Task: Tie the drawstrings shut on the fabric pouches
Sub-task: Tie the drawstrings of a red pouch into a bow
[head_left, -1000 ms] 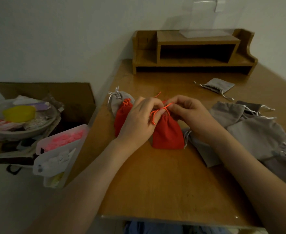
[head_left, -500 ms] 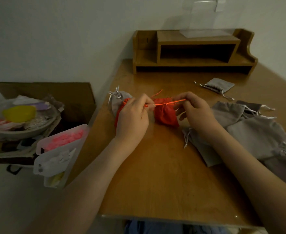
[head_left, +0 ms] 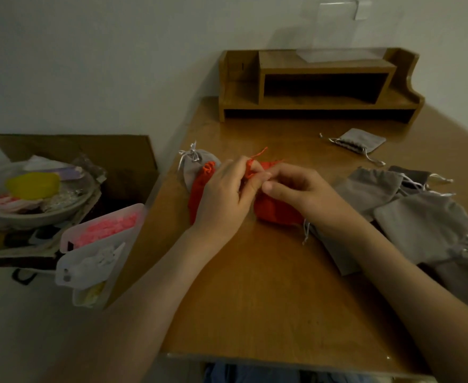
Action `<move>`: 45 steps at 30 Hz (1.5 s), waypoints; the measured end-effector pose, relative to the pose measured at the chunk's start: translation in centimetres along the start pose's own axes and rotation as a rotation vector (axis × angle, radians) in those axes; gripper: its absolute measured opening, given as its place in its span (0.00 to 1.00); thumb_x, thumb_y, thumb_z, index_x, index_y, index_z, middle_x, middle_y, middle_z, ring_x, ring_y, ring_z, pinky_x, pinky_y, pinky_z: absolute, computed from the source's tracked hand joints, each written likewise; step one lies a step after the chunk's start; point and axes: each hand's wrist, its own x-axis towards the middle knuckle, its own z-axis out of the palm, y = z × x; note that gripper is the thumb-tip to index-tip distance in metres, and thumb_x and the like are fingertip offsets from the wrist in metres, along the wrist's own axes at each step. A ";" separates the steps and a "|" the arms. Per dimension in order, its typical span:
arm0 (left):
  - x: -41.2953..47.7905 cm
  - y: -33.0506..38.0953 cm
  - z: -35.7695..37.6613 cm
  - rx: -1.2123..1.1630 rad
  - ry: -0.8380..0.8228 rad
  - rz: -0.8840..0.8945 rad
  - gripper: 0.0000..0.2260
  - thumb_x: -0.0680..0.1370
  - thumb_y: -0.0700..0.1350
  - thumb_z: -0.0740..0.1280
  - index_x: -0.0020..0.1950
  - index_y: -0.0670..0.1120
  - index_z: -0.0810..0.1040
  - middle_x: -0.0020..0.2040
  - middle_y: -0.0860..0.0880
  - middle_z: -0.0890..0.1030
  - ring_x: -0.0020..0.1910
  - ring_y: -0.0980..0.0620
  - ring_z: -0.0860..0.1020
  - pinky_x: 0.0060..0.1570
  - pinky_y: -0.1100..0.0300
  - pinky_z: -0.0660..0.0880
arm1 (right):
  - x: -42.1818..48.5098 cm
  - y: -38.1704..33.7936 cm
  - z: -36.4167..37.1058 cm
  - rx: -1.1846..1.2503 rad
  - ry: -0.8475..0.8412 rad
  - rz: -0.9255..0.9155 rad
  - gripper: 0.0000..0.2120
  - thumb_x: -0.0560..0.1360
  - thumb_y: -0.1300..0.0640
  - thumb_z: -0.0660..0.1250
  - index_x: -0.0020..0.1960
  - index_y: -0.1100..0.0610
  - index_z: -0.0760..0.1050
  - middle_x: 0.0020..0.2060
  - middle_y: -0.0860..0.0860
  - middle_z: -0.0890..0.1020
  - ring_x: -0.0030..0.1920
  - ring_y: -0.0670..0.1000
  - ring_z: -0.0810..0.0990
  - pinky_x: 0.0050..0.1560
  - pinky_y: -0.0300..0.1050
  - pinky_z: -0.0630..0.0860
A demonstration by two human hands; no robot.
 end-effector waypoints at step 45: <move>0.1 0.1 0.5 -0.328 -0.191 -0.383 0.05 0.77 0.48 0.65 0.44 0.49 0.78 0.40 0.56 0.79 0.40 0.62 0.76 0.43 0.68 0.70 | 0.2 0.1 -0.3 0.002 0.150 -0.026 0.06 0.79 0.64 0.61 0.45 0.56 0.73 0.32 0.47 0.76 0.33 0.42 0.74 0.36 0.34 0.72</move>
